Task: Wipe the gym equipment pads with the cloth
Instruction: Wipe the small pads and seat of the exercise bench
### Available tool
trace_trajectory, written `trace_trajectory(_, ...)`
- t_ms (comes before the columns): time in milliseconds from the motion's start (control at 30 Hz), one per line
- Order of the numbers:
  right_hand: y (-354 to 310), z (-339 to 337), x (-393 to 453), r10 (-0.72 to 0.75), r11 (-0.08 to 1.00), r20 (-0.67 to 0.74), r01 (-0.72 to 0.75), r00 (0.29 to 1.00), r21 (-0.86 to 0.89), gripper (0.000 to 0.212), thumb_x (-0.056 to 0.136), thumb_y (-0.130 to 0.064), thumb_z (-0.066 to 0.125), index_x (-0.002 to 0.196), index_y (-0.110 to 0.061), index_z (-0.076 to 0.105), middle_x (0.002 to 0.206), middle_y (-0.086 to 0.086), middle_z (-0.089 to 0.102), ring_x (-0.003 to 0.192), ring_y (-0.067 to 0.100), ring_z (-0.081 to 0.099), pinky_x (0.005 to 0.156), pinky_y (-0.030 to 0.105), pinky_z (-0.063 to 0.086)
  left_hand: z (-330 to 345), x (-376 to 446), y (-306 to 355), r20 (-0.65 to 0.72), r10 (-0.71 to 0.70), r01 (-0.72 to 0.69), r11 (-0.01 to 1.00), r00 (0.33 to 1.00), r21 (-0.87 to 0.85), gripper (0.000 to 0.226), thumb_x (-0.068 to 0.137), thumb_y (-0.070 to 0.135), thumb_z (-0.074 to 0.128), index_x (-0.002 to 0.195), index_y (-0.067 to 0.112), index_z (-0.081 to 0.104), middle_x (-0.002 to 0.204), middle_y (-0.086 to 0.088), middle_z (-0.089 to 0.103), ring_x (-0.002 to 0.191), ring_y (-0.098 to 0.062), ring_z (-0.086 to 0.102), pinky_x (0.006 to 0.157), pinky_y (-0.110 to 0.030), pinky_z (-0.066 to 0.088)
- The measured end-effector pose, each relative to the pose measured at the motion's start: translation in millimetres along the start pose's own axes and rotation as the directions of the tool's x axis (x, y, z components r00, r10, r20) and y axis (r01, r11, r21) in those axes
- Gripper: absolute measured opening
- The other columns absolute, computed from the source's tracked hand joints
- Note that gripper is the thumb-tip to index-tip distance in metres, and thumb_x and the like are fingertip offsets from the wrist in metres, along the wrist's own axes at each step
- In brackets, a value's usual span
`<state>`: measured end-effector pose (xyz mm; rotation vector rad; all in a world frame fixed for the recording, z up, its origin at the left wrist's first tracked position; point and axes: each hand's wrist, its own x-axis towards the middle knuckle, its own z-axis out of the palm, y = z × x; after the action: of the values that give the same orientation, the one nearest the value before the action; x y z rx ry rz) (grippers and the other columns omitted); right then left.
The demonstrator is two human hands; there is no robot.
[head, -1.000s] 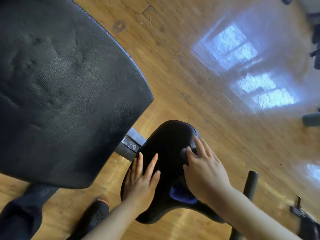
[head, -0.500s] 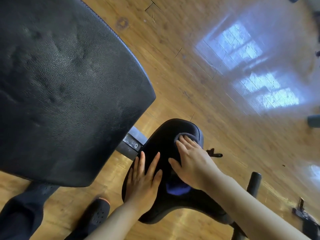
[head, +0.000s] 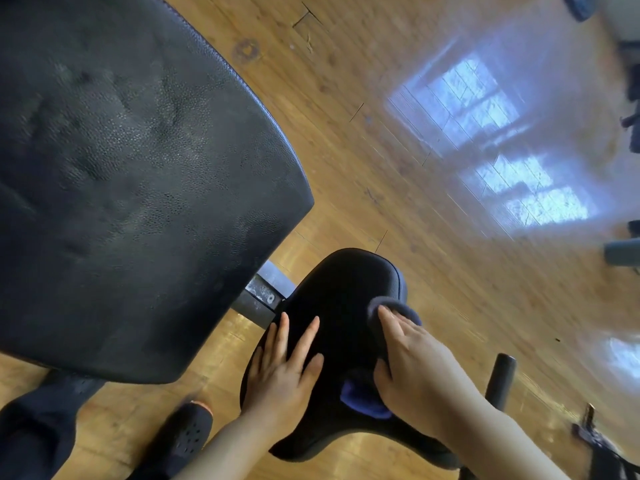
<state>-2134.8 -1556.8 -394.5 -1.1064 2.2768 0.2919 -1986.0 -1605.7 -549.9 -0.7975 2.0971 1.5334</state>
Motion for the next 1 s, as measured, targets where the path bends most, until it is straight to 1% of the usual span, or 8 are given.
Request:
trace_trajectory(100,6,-9,-11,0.05,0.997,0.084,-0.054,0.995,0.048,0.048,0.09,-0.02,0.045,0.137,-0.024,0.034,0.116,-0.015,0.044,0.091,0.005,0.042,0.065,0.004,0.037,-2,0,4,0.021,-0.021,0.02,0.999,1.0,0.03,0.054,0.082,0.068,-0.006,0.132,0.064,-0.026,0.144,0.015,-0.043,0.143,-0.012,-0.028,0.12,-0.04,-0.005)
trace_trajectory(267,4,-7,20,0.08,0.992,0.099,-0.089,0.992,0.088,0.065,0.094,-0.024,0.045,0.151,-0.016,0.014,0.152,-0.002,0.03,0.135,0.015,0.032,0.099,0.018,0.029,-1,2,7,-0.006,-0.015,0.015,1.0,1.0,0.01,0.054,0.086,0.066,-0.001,0.134,0.063,-0.026,0.147,0.013,-0.041,0.14,-0.01,-0.031,0.119,-0.039,-0.007)
trace_trajectory(433,10,-18,-11,0.064,0.995,0.163,-0.076,0.985,0.064,0.052,0.089,-0.022,0.045,0.141,-0.024,0.035,0.129,-0.007,0.051,0.098,0.009,0.049,0.078,0.016,0.039,-1,0,3,0.024,-0.022,0.022,1.0,0.999,0.018,0.054,0.085,0.065,-0.001,0.132,0.064,-0.026,0.149,0.012,-0.041,0.141,-0.011,-0.031,0.12,-0.039,-0.007)
trace_trajectory(500,16,-18,-17,0.029,0.998,0.197,-0.04,0.98,0.054,0.061,0.085,-0.029,0.039,0.145,-0.025,0.03,0.136,-0.009,0.048,0.108,0.01,0.05,0.081,0.013,0.036,-1,0,5,0.018,-0.026,0.026,0.999,1.0,0.025,0.053,0.084,0.064,-0.002,0.13,0.064,-0.028,0.145,0.014,-0.043,0.142,-0.012,-0.03,0.12,-0.04,-0.006)
trace_trajectory(600,19,-9,-5,-0.028,0.999,0.196,0.018,0.98,0.048,0.076,0.081,-0.034,0.029,0.153,-0.017,0.013,0.157,-0.007,0.022,0.141,0.003,0.019,0.097,-0.003,0.008,0,0,7,0.003,-0.023,0.023,1.0,1.0,0.007,0.052,0.085,0.066,-0.004,0.131,0.064,-0.028,0.144,0.014,-0.044,0.141,-0.012,-0.032,0.119,-0.041,-0.007)
trace_trajectory(800,7,12,47,-0.041,0.985,0.154,0.066,0.987,-0.161,0.069,0.099,-0.047,0.029,0.153,-0.02,-0.005,0.16,0.0,-0.007,0.146,0.012,-0.014,0.112,0.025,-0.013,3,2,4,-0.031,0.001,-0.001,1.0,1.0,-0.002,0.058,0.073,0.079,-0.02,0.127,0.066,-0.033,0.14,0.018,-0.048,0.138,-0.01,-0.036,0.119,-0.041,-0.008)
trace_trajectory(900,3,12,22,-0.091,0.967,0.188,0.132,0.978,-0.217,0.076,0.089,-0.063,0.008,0.153,-0.023,0.001,0.158,-0.008,-0.002,0.147,0.011,-0.006,0.112,0.025,-0.013,3,0,2,-0.02,0.004,-0.004,1.0,1.0,-0.002,0.052,0.085,0.069,-0.004,0.132,0.066,-0.027,0.148,0.015,-0.042,0.14,-0.01,-0.034,0.119,-0.041,-0.008)
trace_trajectory(1000,3,5,-12,-0.189,0.938,0.128,0.218,0.974,-0.269,0.072,0.091,-0.061,0.023,0.148,-0.018,0.035,0.147,-0.006,0.042,0.139,0.012,0.035,0.117,0.023,0.008,4,-1,3,-0.05,-0.006,0.005,1.0,0.999,-0.017,0.053,0.087,0.066,0.001,0.136,0.065,-0.021,0.152,0.013,-0.037,0.141,-0.01,-0.032,0.119,-0.04,-0.008)
